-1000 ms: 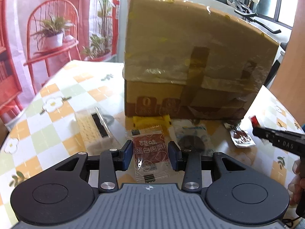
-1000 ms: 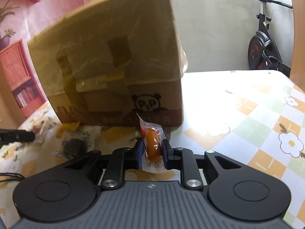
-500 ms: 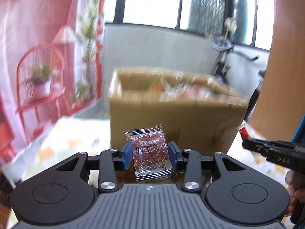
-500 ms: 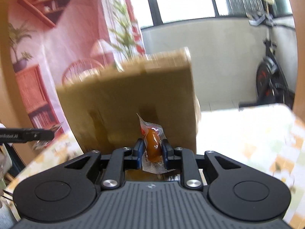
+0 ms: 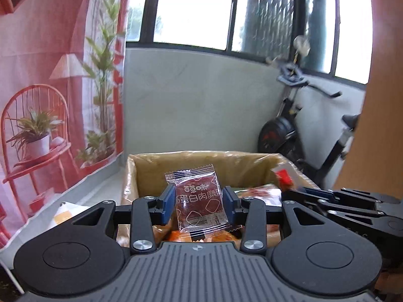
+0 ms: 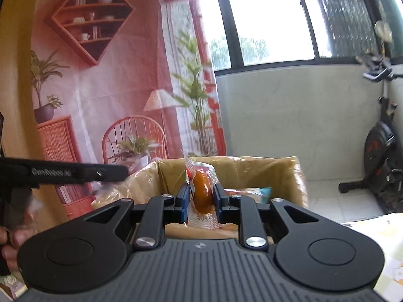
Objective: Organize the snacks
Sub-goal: 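Carry both held snacks over the box and open both tools, then move left tool to cracker pack while right tool approaches silver jerky bag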
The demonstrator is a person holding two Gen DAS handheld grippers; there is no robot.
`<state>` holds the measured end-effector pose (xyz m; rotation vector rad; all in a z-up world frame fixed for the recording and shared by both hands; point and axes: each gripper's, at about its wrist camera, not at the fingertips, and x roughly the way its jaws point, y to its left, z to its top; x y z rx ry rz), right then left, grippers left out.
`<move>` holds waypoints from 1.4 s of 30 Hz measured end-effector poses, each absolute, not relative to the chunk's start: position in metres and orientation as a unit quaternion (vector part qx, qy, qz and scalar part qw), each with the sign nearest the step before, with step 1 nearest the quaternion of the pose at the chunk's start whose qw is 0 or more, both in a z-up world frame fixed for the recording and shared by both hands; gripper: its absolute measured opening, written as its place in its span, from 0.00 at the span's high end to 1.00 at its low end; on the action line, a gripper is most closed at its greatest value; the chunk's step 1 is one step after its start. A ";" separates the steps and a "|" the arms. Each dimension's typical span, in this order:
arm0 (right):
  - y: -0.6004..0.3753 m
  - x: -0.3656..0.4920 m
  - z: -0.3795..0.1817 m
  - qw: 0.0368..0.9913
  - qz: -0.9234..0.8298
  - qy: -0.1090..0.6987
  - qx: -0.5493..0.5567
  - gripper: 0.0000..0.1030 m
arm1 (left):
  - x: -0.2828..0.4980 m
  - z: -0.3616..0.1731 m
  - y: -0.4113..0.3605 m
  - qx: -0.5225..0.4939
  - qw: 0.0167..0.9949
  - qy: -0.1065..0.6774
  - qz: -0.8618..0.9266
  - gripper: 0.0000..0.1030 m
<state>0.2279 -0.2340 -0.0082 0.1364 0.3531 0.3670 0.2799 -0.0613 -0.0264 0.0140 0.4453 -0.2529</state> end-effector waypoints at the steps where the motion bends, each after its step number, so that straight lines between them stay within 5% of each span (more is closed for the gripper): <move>1: -0.228 0.241 -0.009 0.963 0.185 0.184 0.068 0.79 | 0.286 -0.027 -0.060 0.008 0.967 0.223 -0.121 0.58; 6: -0.199 0.288 -0.018 0.957 0.191 0.216 0.041 0.79 | 0.304 -0.026 -0.042 0.001 0.964 0.234 -0.128 0.57; 10: -0.184 0.304 -0.025 0.951 0.194 0.241 0.024 0.75 | 0.306 -0.031 -0.032 -0.001 0.961 0.241 -0.134 0.37; 14: -0.186 0.302 -0.027 0.952 0.191 0.238 0.021 0.51 | 0.296 -0.034 -0.018 -0.023 0.960 0.256 -0.109 0.33; 25: -0.229 0.234 -0.027 0.963 0.178 0.193 0.062 0.51 | 0.234 -0.037 0.063 -0.094 0.959 0.264 -0.048 0.29; 42: -0.265 0.157 -0.089 0.967 0.099 0.213 0.096 0.51 | 0.227 -0.137 0.082 -0.095 0.924 0.369 0.026 0.26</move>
